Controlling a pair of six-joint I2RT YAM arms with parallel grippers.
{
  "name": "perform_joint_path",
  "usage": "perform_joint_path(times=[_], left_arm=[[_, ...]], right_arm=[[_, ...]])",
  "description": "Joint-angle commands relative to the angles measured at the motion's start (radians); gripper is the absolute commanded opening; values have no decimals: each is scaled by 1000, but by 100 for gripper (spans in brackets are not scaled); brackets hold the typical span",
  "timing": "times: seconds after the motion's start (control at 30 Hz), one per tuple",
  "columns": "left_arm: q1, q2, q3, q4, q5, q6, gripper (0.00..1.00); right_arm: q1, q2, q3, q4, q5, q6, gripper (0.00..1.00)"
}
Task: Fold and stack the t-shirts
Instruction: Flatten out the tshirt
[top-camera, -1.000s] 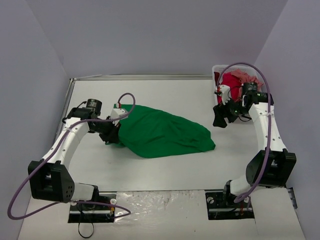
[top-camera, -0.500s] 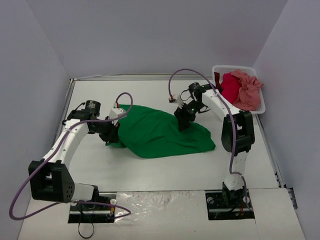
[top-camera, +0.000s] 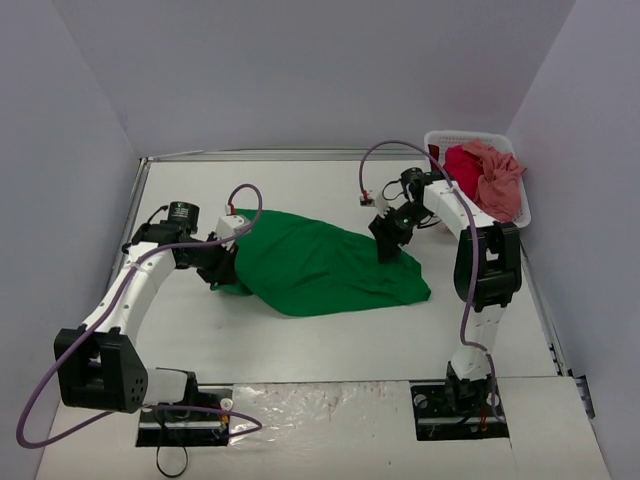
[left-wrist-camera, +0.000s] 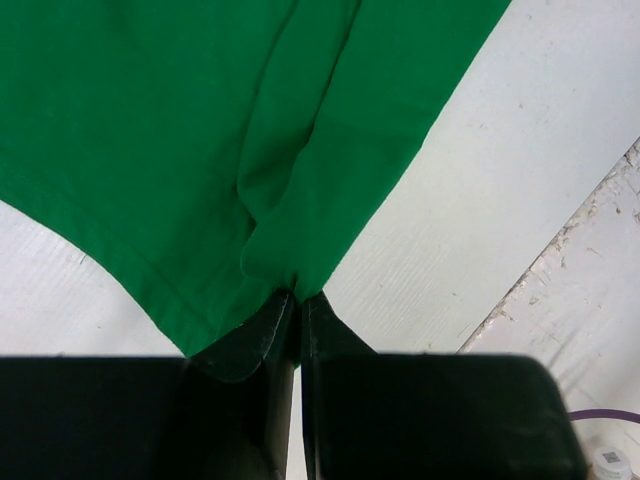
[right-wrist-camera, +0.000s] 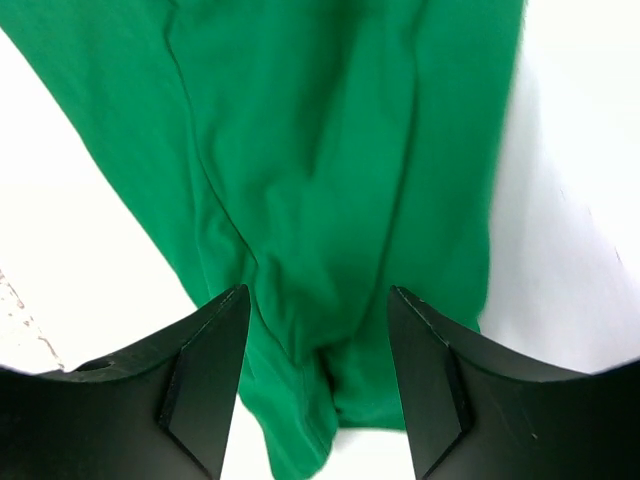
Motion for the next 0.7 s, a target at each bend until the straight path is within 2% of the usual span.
perform_joint_path(times=[0.0, 0.4, 0.5, 0.53, 0.57, 0.67], left_arm=[[7, -28, 7, 7, 6, -12, 3], [9, -32, 4, 13, 0, -18, 2], [9, -38, 2, 16, 0, -19, 2], [9, -40, 1, 16, -2, -19, 2], [9, -43, 1, 19, 0, -21, 2], [10, -39, -1, 31, -14, -30, 2]], right_arm=[[-25, -70, -50, -39, 28, -36, 53], [-36, -144, -193, -10, 31, -56, 50], [-36, -136, -201, 3, 29, -48, 23], [-36, -136, -198, 5, 28, -44, 3], [-36, -139, -190, 10, 22, -41, 0], [-37, -156, -147, 10, 12, -22, 0]])
